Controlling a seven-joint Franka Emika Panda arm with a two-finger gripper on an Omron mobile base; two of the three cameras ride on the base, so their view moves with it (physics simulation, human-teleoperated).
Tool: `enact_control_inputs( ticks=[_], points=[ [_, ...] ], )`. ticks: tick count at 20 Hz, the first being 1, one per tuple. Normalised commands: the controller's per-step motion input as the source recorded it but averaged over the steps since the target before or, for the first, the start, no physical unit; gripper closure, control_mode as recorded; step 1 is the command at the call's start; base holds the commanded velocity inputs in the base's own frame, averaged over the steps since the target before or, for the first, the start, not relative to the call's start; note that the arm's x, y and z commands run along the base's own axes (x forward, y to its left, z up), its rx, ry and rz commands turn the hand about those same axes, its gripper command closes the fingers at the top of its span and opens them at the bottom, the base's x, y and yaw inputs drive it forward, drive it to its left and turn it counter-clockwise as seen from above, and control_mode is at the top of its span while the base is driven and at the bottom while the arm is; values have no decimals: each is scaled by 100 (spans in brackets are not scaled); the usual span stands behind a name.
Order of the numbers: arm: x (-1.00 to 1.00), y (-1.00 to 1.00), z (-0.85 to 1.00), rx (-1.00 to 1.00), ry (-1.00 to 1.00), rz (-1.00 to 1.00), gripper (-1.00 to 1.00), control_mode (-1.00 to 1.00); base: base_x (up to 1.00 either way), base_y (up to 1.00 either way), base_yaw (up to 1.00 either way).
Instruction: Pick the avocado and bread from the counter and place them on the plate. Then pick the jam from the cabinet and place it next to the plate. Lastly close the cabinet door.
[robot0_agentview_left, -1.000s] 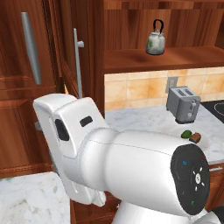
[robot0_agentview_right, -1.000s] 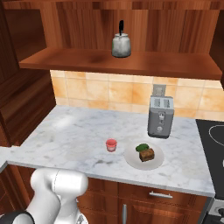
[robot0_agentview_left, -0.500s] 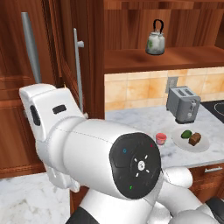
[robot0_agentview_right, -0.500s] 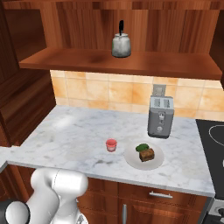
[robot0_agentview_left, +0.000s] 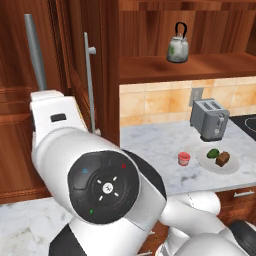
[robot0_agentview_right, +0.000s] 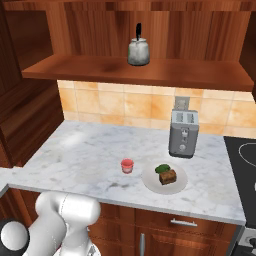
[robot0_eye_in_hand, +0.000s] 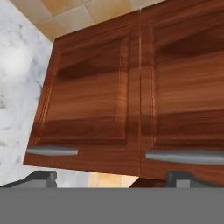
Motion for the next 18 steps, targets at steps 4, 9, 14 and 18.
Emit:
enact_control_inputs(
  ticks=[4, 9, 14, 18],
  points=[
    [21, -7, 0, 0, 8, -19, -100, -100, 0, 0, 0],
    [23, -23, 0, 0, 4, -17, -100, -100, 0, 0, 0],
    [17, -24, 0, 0, 1, -18, -100, -100, 0, 0, 0],
    [8, -30, 0, 0, 0, -22, -100, -100, 0, 0, 0]
  ],
)
